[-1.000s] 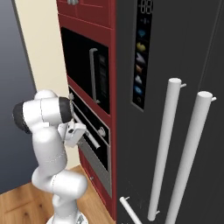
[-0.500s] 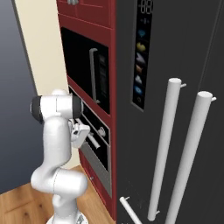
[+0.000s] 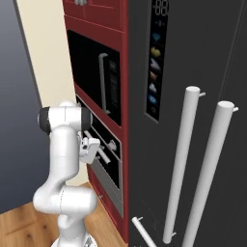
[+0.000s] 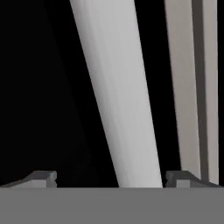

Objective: Take the baked cake out of the oven and place it on the plate for cooling. Then close the oven door.

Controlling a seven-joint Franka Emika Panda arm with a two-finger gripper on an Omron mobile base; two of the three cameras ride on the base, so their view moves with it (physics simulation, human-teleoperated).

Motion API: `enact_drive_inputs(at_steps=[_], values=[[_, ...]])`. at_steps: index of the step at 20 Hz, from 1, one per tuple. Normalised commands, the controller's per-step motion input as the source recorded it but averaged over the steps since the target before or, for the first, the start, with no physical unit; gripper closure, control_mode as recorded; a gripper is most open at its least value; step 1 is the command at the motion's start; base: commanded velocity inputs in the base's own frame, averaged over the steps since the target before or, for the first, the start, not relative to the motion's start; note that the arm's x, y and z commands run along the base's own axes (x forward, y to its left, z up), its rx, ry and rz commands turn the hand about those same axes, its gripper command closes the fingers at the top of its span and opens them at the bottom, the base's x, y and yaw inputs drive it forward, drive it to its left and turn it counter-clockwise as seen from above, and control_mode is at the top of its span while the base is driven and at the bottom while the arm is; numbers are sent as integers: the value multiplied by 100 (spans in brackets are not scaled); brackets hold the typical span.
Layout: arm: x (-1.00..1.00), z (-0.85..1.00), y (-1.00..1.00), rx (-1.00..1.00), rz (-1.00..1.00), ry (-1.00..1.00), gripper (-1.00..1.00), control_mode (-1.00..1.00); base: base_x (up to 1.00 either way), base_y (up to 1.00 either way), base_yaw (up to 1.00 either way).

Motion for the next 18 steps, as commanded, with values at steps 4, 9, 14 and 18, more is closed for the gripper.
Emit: enact_drive_inputs(at_steps=[4,9,14,18], values=[[35,-34,-6,0,1,8,100,-100,0,0,0],[7,-51,5,9,5,23,100,-100,0,0,0],[-34,-77,67,8,8,21,100,-100,0,0,0],[-67,-88,100,0,7,14,100,-100,0,0,0]])
